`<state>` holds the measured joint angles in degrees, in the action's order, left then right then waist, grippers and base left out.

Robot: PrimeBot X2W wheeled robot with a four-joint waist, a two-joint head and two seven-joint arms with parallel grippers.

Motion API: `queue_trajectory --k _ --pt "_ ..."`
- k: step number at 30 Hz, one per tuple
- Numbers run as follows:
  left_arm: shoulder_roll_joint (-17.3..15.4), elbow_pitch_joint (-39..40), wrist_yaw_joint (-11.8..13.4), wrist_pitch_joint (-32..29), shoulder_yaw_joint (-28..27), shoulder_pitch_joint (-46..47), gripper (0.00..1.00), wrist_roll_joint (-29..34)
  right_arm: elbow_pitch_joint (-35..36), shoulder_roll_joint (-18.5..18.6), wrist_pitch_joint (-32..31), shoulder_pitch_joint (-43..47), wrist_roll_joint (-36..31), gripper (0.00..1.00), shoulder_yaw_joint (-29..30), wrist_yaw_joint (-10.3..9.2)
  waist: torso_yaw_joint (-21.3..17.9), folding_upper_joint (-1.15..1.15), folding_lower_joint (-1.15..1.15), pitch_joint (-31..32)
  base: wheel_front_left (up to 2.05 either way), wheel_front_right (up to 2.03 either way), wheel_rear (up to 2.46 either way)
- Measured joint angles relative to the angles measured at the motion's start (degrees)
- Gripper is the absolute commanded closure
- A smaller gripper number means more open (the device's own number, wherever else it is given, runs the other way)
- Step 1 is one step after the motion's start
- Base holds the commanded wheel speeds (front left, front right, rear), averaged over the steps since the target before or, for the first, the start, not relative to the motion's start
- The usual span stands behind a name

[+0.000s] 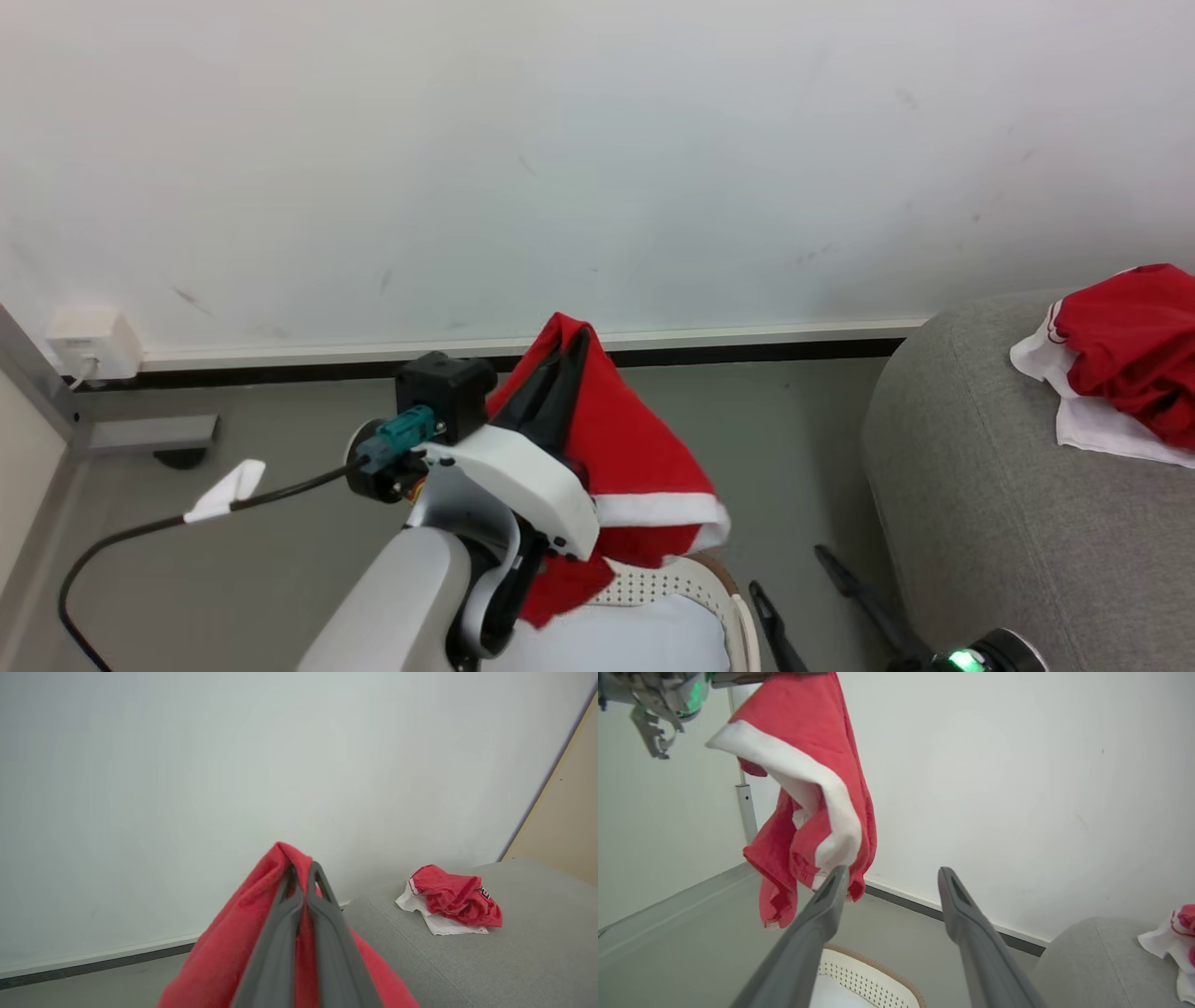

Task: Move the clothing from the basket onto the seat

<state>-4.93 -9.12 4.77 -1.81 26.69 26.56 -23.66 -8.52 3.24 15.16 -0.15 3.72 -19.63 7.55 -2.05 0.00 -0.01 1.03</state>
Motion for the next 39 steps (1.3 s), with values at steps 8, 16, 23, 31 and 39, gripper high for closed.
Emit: queue_trajectory --k 8,16,23,31,39 --pt "-0.3 5.4 0.9 -1.8 0.5 -0.2 1.0 -0.1 6.7 1.5 0.0 0.0 -5.6 0.0 -6.1 0.0 -0.2 0.0 0.01 0.5 0.0 0.0 0.0" --pt "0.0 7.1 1.3 -2.7 1.9 -0.8 1.0 -0.1 9.7 1.0 0.0 -0.2 -7.6 0.0 -6.2 0.0 0.2 0.0 0.01 0.8 0.0 0.0 0.0" --pt "-0.1 7.1 1.4 -3.1 2.3 -0.7 1.0 -0.1 7.5 2.1 0.0 -2.0 -9.2 0.0 -6.2 0.0 0.2 0.0 0.01 0.6 0.0 0.0 0.0" --pt "-0.2 7.5 1.0 -3.7 3.8 -0.7 1.0 -0.6 0.0 2.3 0.0 -8.8 -9.9 0.0 -7.4 0.0 0.8 0.0 0.02 0.5 0.0 0.0 0.0" --pt "0.6 8.0 -0.2 -4.7 6.6 -1.0 1.0 -2.6 -13.2 0.0 0.0 -18.1 -3.9 0.0 -6.3 0.0 2.1 0.0 0.01 0.2 0.0 0.0 0.0"
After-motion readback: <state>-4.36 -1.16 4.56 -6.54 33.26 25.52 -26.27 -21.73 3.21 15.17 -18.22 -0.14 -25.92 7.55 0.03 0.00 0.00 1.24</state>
